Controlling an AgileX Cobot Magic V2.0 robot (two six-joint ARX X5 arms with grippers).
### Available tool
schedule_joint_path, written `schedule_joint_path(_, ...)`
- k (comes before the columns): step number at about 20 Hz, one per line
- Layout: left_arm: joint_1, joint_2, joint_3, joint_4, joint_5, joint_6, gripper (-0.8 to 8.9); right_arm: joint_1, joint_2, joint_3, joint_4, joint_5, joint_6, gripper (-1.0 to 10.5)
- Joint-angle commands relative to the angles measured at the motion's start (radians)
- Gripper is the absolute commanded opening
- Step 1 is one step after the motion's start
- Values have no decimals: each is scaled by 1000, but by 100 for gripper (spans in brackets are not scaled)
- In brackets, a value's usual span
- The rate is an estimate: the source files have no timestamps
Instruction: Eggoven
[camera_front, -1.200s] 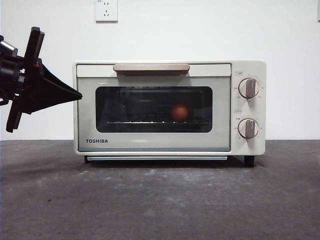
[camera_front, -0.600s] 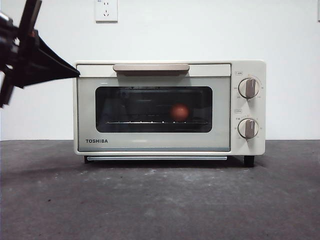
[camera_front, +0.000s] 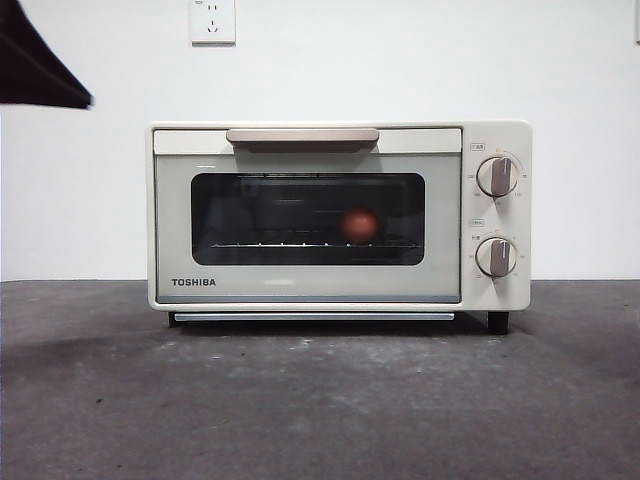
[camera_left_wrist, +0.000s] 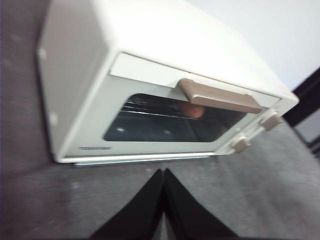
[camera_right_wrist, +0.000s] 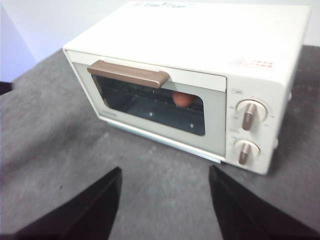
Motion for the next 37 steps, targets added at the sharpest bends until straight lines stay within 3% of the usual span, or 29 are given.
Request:
schedule_joint_path(1,-8,-81,14,-86,-75,89,7,10,-24,-123,196,-1,-10,215)
schedule_joint_path(7,-8,-211,13,-196,-150,137,7,9,-47,-326,490,0,-18,1)
schedule_joint_path(14,-8,-278,13,-219,-150,137,7,9,-45,-401,531,18,-14,5)
schedule_joint_path(21,-8,-277,13,-244,-150,136,8,9,-45,-401,529,136,-10,5)
schedule_joint_path(37,-8,-277,13,-233,-150,136,8,9,-45,-401,529,140,-10,5)
